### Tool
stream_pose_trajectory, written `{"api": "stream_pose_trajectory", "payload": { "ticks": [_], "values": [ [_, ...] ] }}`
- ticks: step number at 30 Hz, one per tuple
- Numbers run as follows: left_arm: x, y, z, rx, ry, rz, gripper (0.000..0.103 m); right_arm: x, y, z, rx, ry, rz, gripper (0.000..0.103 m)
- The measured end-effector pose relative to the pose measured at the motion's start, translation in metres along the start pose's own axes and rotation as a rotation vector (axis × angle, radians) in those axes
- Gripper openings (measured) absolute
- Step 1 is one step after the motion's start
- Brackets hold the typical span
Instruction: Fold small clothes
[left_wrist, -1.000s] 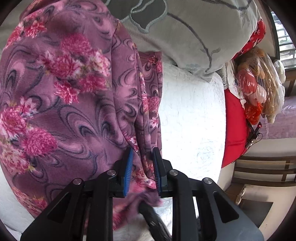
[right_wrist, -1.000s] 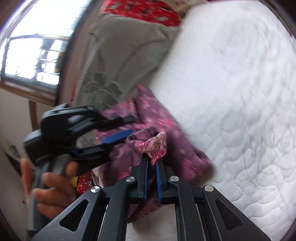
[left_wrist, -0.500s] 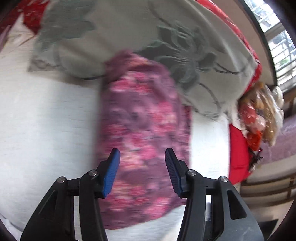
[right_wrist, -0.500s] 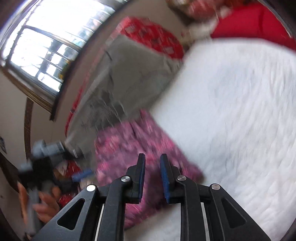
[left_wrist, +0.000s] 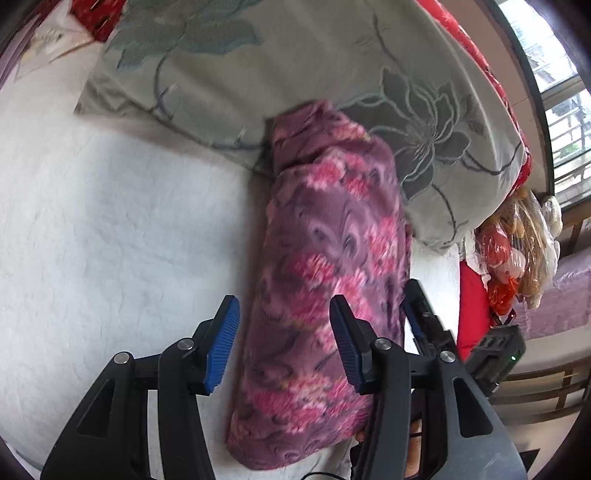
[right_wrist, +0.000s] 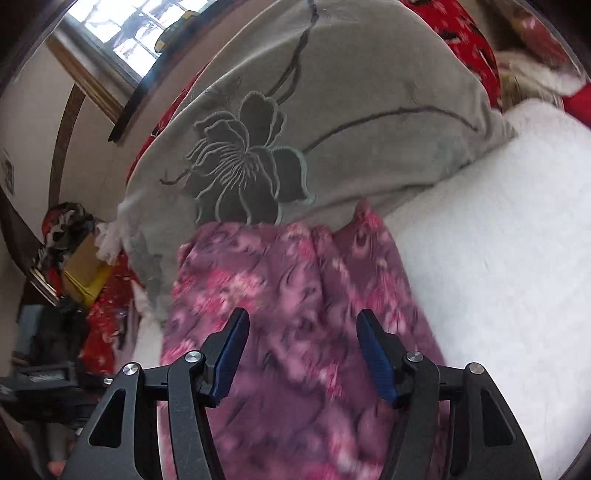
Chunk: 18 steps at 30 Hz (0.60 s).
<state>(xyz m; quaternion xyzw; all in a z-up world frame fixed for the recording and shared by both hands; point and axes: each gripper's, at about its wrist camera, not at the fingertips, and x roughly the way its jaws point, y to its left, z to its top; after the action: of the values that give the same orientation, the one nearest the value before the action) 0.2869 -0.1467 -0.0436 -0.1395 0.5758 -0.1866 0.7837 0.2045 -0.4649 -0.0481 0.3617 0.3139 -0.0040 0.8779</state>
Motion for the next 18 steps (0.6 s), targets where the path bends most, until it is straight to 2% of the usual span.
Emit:
{"api": "stream_pose_trajectory", "payload": {
  "ticks": [1, 3, 4, 5, 8, 11, 13, 18],
  "values": [
    [0.001, -0.004, 0.003, 0.007, -0.008, 0.002, 0.054, 0.006, 0.000, 0.002, -0.011, 0.015, 0.003, 0.063],
    [0.007, -0.010, 0.005, 0.018, -0.022, 0.008, 0.055, 0.014, 0.004, 0.000, -0.026, 0.058, 0.039, 0.051],
    [0.012, -0.014, 0.006, 0.016, -0.020, 0.008, 0.055, 0.015, 0.005, -0.001, -0.040, 0.068, 0.073, 0.014],
    [0.018, -0.015, 0.006, 0.009, -0.011, 0.003, 0.055, 0.011, 0.007, -0.001, -0.051, 0.070, 0.084, 0.004],
    [0.030, -0.020, 0.001, 0.000, -0.009, 0.012, 0.055, -0.016, 0.013, 0.004, -0.094, -0.012, 0.125, 0.004],
    [0.034, -0.026, -0.002, 0.025, -0.029, 0.030, 0.065, -0.042, 0.011, 0.015, -0.100, -0.109, 0.097, 0.003],
    [0.042, -0.027, -0.003, 0.029, -0.025, 0.058, 0.067, -0.037, 0.006, 0.015, -0.111, -0.097, 0.022, 0.003],
    [0.073, -0.020, -0.007, -0.012, 0.030, 0.074, 0.077, -0.002, -0.013, 0.005, -0.086, 0.014, -0.095, 0.004]
  ]
}}
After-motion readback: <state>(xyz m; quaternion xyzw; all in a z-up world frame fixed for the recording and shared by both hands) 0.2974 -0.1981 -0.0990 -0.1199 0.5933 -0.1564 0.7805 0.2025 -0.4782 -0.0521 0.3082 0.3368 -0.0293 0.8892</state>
